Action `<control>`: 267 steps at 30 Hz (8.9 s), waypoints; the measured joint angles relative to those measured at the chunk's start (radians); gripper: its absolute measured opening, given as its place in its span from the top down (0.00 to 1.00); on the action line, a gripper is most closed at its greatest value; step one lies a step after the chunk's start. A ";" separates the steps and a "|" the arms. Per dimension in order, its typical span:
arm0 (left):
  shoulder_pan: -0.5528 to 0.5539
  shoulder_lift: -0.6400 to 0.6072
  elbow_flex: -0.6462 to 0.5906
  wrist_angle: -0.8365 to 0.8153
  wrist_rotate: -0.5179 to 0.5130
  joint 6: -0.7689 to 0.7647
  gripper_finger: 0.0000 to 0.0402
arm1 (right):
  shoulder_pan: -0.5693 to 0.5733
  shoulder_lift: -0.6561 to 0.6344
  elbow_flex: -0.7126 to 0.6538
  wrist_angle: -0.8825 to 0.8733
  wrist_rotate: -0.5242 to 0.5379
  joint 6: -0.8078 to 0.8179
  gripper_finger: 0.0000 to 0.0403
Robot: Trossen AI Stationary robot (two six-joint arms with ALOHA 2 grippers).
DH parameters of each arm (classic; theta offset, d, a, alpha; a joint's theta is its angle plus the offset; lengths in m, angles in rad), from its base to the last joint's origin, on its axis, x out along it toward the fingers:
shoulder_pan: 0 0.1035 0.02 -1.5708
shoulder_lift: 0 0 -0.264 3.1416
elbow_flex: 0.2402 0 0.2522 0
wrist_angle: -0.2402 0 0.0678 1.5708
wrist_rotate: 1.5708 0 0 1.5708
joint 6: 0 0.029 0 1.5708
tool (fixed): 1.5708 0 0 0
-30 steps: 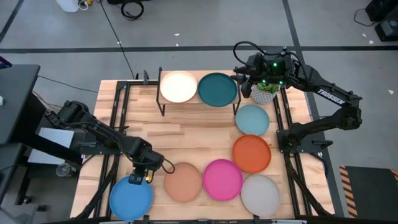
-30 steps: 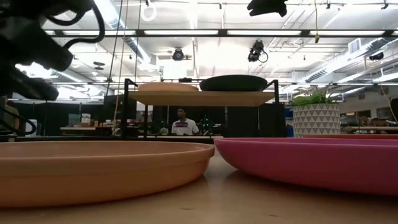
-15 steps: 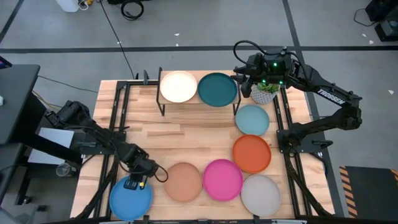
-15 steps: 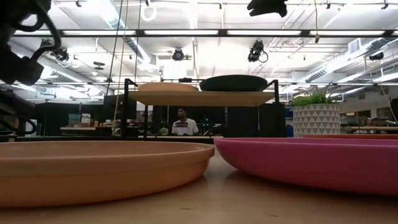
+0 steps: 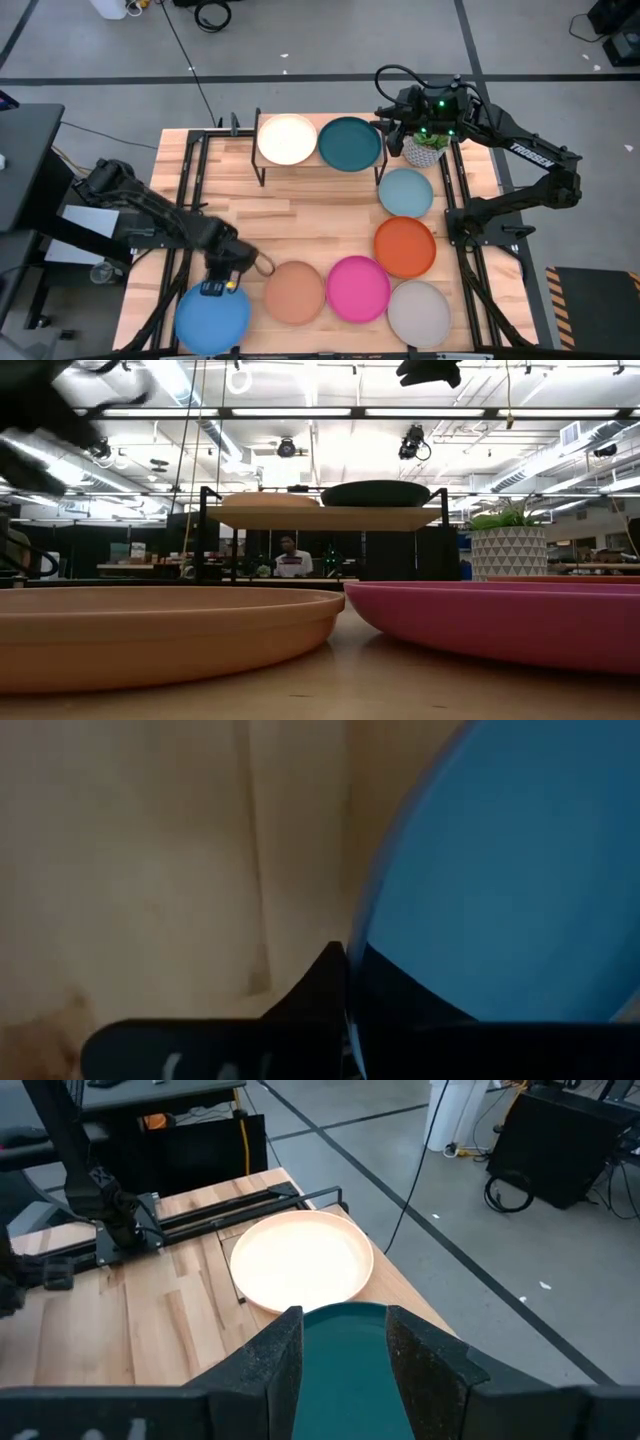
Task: Place and stack plates onto a shelf
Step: Stack the blue plate on top of the dark blue plate on the shelf, then stack the orange plate on top of the blue plate on the shelf
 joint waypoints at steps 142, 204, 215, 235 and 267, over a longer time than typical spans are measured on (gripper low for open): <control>0.636 0.871 1.380 -0.070 -0.759 1.041 0.65 | -0.003 -0.096 0.000 -0.038 0.106 0.063 0.62; 0.359 -0.020 0.411 0.220 -0.557 0.182 0.65 | 0.343 0.067 -0.177 -0.441 -0.230 -0.024 0.62; 0.374 -0.226 0.403 0.217 -0.670 0.134 0.65 | 0.426 0.350 -0.177 -0.479 -0.158 -0.295 0.56; 0.372 -0.325 0.404 0.191 -0.674 0.118 0.65 | 0.425 0.703 -0.177 -0.517 -0.049 -0.508 0.51; 0.372 -0.334 0.404 0.182 -0.673 0.085 0.65 | 0.345 0.607 -0.127 -0.655 -0.086 -0.522 0.97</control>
